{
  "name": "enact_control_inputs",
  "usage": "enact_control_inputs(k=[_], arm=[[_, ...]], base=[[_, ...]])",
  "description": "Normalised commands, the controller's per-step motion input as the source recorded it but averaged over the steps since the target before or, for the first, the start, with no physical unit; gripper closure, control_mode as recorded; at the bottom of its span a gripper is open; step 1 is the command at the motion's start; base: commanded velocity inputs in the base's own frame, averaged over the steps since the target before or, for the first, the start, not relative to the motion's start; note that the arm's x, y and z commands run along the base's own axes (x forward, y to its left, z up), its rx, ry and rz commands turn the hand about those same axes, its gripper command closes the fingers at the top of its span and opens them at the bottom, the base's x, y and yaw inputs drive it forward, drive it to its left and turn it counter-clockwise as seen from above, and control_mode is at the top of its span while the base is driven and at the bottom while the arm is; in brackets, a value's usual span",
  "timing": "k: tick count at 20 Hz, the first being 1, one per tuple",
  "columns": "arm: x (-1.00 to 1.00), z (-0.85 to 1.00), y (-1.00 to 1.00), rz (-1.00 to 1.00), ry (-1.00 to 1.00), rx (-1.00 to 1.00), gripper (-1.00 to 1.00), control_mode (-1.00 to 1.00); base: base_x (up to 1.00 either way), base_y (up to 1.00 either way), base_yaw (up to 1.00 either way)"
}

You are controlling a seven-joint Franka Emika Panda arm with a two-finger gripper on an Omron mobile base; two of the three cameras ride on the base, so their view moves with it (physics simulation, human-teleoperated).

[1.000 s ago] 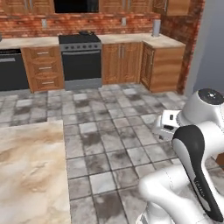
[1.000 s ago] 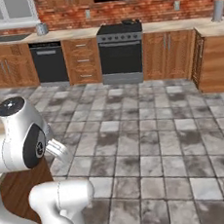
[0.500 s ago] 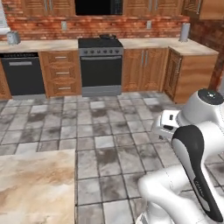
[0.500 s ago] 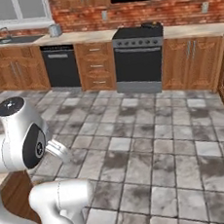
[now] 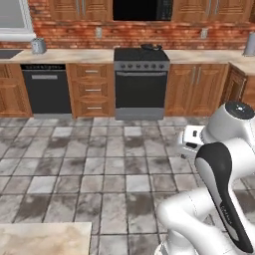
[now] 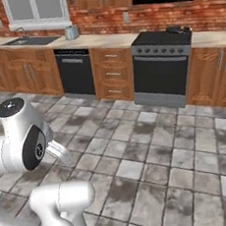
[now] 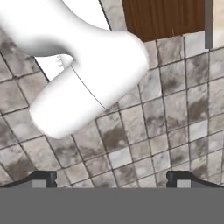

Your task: Take the chicken drumsticks from the pan and place one on each plate on the dining counter.

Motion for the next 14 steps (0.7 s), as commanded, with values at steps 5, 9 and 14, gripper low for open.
enact_control_inputs(k=[5,9,14], arm=[[0.00,0.00,0.00,0.00,0.00,0.00,-1.00,1.00],[0.00,0.00,0.00,0.00,0.00,0.00,-1.00,1.00],[0.00,0.00,0.00,0.00,0.00,0.00,-1.00,1.00]], base=[[1.00,-0.08,0.37],[1.00,-0.06,0.39],[1.00,-0.03,0.36]])
